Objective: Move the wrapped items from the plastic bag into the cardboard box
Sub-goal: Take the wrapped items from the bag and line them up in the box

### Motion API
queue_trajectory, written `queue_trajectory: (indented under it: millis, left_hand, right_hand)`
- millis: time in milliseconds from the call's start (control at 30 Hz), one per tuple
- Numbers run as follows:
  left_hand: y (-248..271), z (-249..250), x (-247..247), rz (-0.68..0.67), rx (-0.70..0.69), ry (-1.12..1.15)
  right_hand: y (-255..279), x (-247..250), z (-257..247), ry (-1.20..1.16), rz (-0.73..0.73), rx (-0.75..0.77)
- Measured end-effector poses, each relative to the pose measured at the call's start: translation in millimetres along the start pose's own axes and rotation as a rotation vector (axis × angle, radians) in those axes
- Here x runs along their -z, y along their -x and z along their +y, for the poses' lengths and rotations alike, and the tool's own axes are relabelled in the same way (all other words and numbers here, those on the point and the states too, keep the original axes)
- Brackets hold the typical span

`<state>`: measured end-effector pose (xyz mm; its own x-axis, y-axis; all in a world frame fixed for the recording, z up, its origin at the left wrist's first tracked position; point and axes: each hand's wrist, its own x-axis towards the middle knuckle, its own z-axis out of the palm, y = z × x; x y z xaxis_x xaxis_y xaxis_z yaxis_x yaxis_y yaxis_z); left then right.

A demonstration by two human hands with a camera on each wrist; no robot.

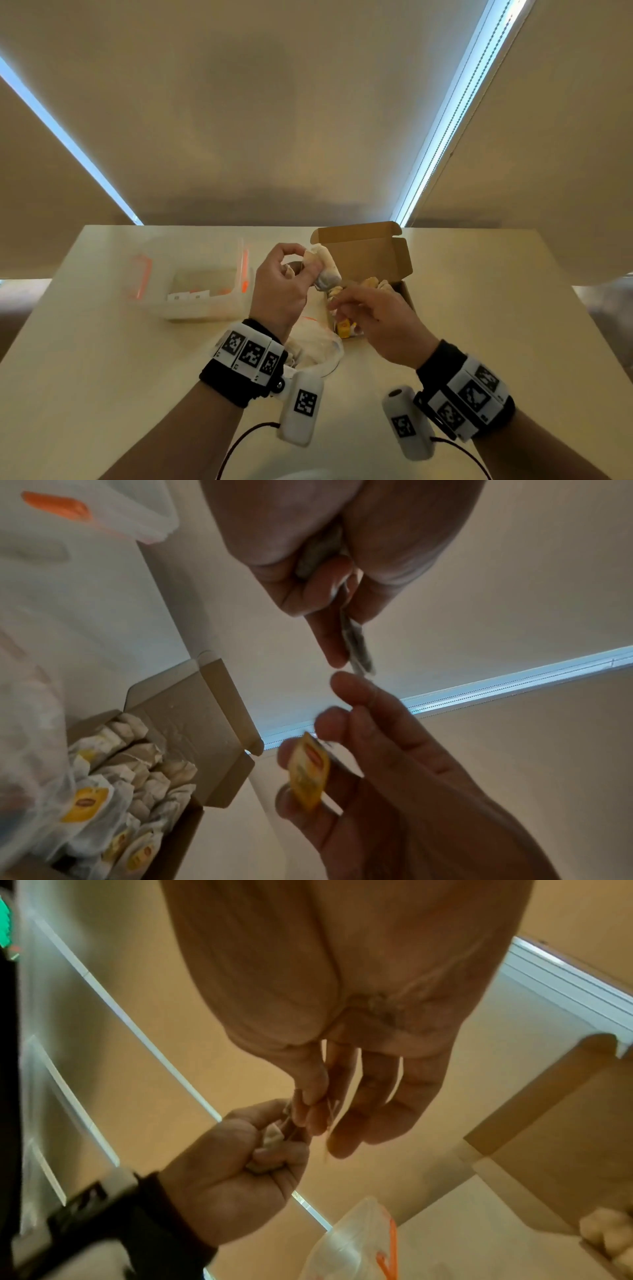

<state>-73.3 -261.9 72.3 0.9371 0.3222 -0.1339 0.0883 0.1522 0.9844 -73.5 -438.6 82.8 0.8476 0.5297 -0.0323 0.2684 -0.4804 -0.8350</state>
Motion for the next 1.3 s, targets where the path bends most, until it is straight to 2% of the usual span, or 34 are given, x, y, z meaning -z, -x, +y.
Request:
queue_trajectory:
  millis: [67,167,333,433,567,800,900,1000,1133,1200,1300]
  left_hand:
    - [-1,-1,2,0.033,-0.038,-0.053]
    - [-4,-4,7,0.078,-0.076,-0.140]
    - [-5,-11,13,0.093,-0.152,-0.345]
    - [-4,-12,11,0.039,-0.160,-0.406]
    - [0,-18,3,-0.102,-0.059,-0.380]
    - [11,-14,-13,-0.278,0.212,-0.152]
    - [10,-19,-16,-0.313,0.259,-0.124]
    - [10,-26,-18,-0.343,0.232,-0.124]
    - [10,-29,-28,-0.308,0.150,-0.111]
    - [8,-30,-34,-0.305,0.112,-0.127]
    - [5,-37,-38,-0.306,0.032,-0.289]
  right_hand:
    - [0,4,1,-0.133,-0.044,-0.088]
    - [2,7,2,-0.257,-0.095,-0.131]
    - [3,15,3,0.013,-0.075,-0.071]
    - [-2,22,-4,0.173,-0.061,0.006]
    - [-14,30,-12,0.236,-0.012,0.026]
    - [-26,35,-6,0.257,0.050,-0.010]
    - [-26,33,-1,0.274,0.038,-0.019]
    - [-24,33,6,0.275,0.072,-0.022]
    - [-16,28,26,0.194,0.250,-0.058]
    - [-9,21,38,0.065,0.218,-0.162]
    - [-5,15,56,-0.063,0.194,-0.267]
